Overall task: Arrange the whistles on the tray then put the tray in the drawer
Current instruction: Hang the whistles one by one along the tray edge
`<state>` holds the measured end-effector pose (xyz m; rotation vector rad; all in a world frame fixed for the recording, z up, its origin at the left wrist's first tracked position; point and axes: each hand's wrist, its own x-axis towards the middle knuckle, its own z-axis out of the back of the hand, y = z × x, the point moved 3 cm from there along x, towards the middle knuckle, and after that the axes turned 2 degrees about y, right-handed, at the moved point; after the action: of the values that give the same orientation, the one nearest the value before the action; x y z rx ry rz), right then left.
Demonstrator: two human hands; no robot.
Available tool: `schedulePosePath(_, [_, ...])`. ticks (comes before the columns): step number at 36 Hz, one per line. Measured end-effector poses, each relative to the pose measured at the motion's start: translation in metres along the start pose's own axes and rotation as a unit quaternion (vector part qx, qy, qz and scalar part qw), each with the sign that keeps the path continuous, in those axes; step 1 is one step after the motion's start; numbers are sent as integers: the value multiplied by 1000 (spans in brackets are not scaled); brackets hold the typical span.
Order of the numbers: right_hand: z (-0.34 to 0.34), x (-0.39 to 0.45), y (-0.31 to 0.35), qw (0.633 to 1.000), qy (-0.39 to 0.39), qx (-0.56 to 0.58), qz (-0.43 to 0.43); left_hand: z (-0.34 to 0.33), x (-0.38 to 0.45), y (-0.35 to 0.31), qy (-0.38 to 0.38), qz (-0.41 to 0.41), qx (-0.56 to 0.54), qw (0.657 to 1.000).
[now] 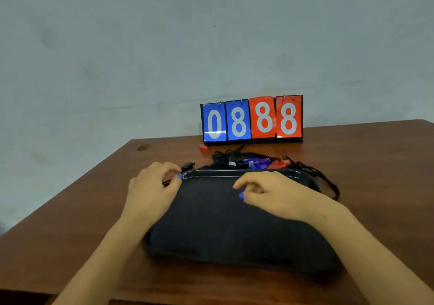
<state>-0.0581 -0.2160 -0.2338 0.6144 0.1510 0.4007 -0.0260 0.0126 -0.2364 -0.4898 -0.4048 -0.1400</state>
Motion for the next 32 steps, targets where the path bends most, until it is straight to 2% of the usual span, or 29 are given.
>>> schedulePosePath(3, [8, 24, -7, 999, 29, -8, -29, -21, 29, -2, 75, -9, 28, 997])
schedulePosePath(8, [18, 51, -35, 996, 29, -7, -79, -53, 74, 13, 98, 1, 67, 993])
schedulePosePath(11, [24, 69, -55, 993, -6, -34, -113, -76, 88, 29, 109, 17, 44, 993])
schedulePosePath(13, [25, 77, -68, 989, -46, -34, -140, -91, 91, 38, 146, 8, 42, 988])
schedulePosePath(15, [21, 81, -79, 985, -49, -21, -163, -99, 90, 43, 190, -19, 64, 980])
schedulePosePath(18, [16, 81, -88, 983, 3, -34, -181, -96, 92, 50, 219, -59, 94, 969])
schedulePosePath(21, [22, 70, -92, 981, 42, -18, -190, -93, 94, 56, 216, -71, 121, 966])
schedulePosePath(24, [24, 49, -92, 960, 178, -32, -213, -93, 96, 58, 202, -63, 107, 972])
schedulePosePath(26, [23, 38, -87, 945, 227, -4, -237, -93, 97, 57, 195, -75, 116, 971])
schedulePosePath(32, [26, 22, -79, 947, 184, 48, -259, -93, 89, 55, 193, -91, 30, 976])
